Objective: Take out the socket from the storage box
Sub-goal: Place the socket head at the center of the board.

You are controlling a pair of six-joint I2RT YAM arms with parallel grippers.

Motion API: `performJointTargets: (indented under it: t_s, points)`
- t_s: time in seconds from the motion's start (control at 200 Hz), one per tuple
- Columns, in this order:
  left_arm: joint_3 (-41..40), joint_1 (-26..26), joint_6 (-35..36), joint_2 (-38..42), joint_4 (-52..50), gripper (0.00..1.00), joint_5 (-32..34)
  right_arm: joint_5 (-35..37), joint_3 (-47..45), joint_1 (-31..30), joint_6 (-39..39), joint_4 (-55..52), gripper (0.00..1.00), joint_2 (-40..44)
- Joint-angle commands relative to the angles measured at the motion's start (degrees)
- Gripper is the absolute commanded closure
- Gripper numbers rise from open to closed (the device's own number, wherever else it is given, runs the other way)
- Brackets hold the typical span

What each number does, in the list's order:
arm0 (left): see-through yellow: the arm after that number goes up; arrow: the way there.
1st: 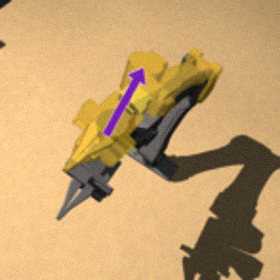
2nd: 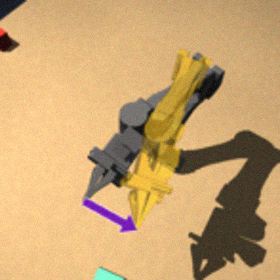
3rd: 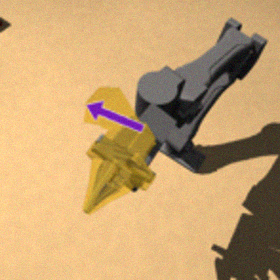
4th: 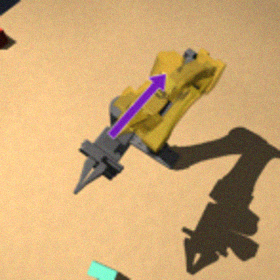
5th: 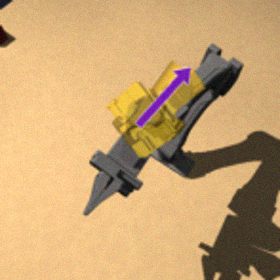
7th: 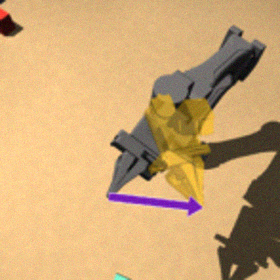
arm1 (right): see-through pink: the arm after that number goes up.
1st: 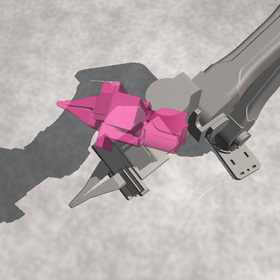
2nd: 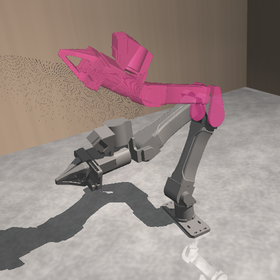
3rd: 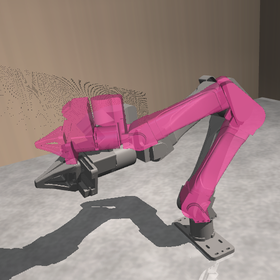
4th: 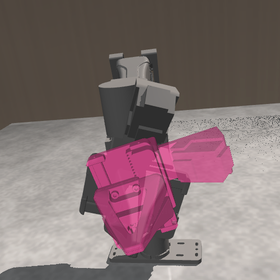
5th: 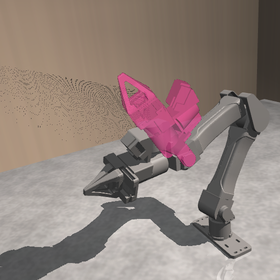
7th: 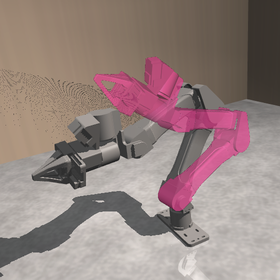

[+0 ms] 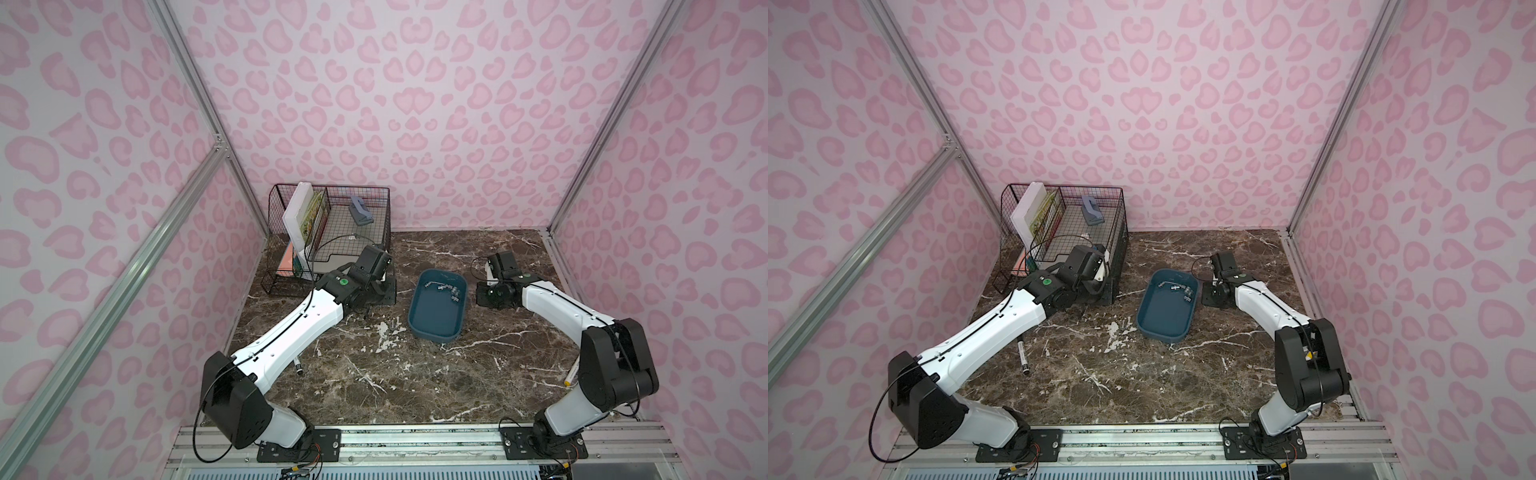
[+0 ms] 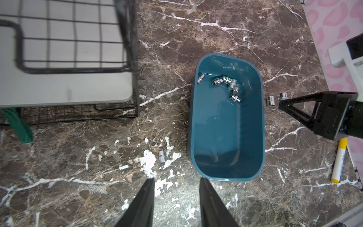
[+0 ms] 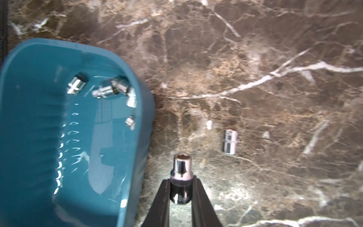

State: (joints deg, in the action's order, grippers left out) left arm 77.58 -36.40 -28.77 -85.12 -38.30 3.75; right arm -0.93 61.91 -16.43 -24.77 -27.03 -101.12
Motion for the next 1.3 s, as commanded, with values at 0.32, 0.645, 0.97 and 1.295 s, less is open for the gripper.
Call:
performJointTargets:
  t_s: [0.32, 0.645, 0.97, 1.295]
  points:
    - [7.27, -3.72, -0.48, -10.77, 0.13, 0.58, -3.32, -0.22, -1.98, 9.31, 5.27, 4.50, 0.85, -3.56]
    - [8.29, -4.84, -0.58, -13.67, 0.34, 0.58, -3.66, -0.66, 0.40, 11.58, 6.66, 5.01, 0.85, -9.34]
    - [8.55, -4.84, -0.44, -14.03, -0.01, 0.59, -3.29, -1.18, 0.72, 11.61, 6.76, 5.23, 0.80, -11.29]
    - [8.55, -4.86, -0.49, -14.02, -0.02, 0.59, -3.04, -0.98, 0.45, 11.49, 6.77, 5.23, 0.70, -11.09]
